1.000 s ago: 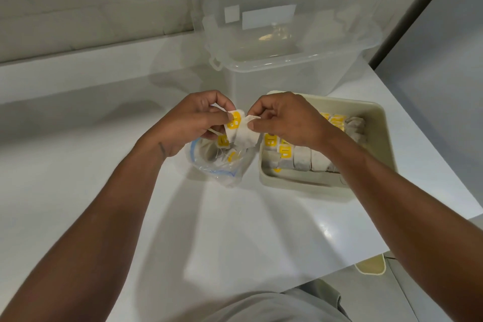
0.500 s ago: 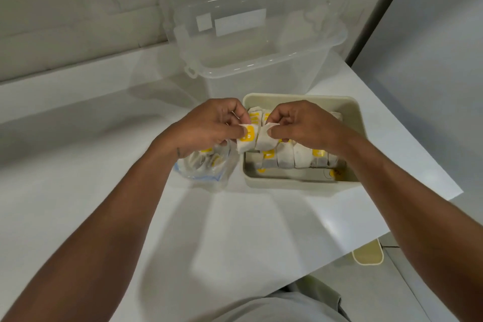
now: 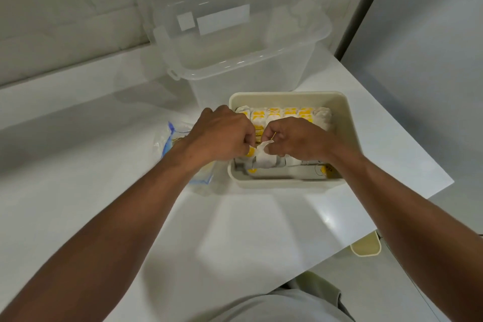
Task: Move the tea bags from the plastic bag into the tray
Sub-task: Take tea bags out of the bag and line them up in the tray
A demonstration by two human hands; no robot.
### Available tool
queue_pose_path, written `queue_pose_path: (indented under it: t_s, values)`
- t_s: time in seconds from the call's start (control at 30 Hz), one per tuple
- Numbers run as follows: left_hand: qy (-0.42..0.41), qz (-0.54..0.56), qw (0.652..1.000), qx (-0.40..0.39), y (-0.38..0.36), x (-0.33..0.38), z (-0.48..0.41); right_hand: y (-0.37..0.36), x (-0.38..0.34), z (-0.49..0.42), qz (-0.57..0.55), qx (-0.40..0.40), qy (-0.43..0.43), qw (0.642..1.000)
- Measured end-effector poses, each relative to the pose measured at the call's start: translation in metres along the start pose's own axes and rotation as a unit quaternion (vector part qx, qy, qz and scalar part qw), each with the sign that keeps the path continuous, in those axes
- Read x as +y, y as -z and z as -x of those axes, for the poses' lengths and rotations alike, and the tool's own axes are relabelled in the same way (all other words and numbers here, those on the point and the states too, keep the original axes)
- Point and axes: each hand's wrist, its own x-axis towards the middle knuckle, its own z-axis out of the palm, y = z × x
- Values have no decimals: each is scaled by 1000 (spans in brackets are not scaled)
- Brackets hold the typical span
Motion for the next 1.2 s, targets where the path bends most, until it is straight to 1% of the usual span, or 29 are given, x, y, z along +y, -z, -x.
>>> queue_pose_path:
  t_s: [0.1, 0.17, 0.23, 0.27, 0.33, 0.4, 0.43, 0.5, 0.53, 0.63, 0.83, 0.93, 1.07, 1.2]
  values:
    - [1, -28, 1000, 10, 0, -1, -2, -1, 0, -2, 3, -1, -5, 1000]
    - [-11, -57, 998, 14, 2, -2, -3, -2, 0, -4, 22, 19, 0, 1000]
    - [-29, -57, 998, -7, 5, -2, -2, -3, 1, -4, 47, 30, 6, 998]
    - [-38, -44, 998, -31, 6, -1, -2, -3, 2, -3, 54, 18, 5, 998]
    - [-49, -28, 996, -75, 8, 2, -1, -5, 3, -2, 37, -38, -8, 999]
    - [-60, -73, 993, -77, 5, 9, -2, -9, 2, -3, 27, -82, -20, 996]
    - [-60, -120, 989, -59, 3, 13, -5, -13, 4, -5, 49, -80, -22, 995]
    - [-51, -211, 976, -24, -2, 20, -11, -22, 7, -13, 126, -45, -20, 991]
    - [-49, -240, 970, -17, -4, 23, -14, -25, 8, -16, 145, -30, -21, 989]
    - [-49, -272, 961, -10, -7, 24, -22, -30, 12, -22, 126, -17, -32, 991]
    - [-32, -267, 963, -1, -12, 15, -27, -33, 20, -27, 128, 19, -34, 991]
    - [-23, -247, 969, -17, -15, 12, -30, -36, 20, -26, 151, 33, -20, 988]
    - [-38, -207, 977, -43, -14, 9, -31, -33, 20, -23, 113, 52, -13, 992]
    - [-58, -189, 979, -53, -5, 9, -28, -31, 23, -22, 136, 41, -27, 990]
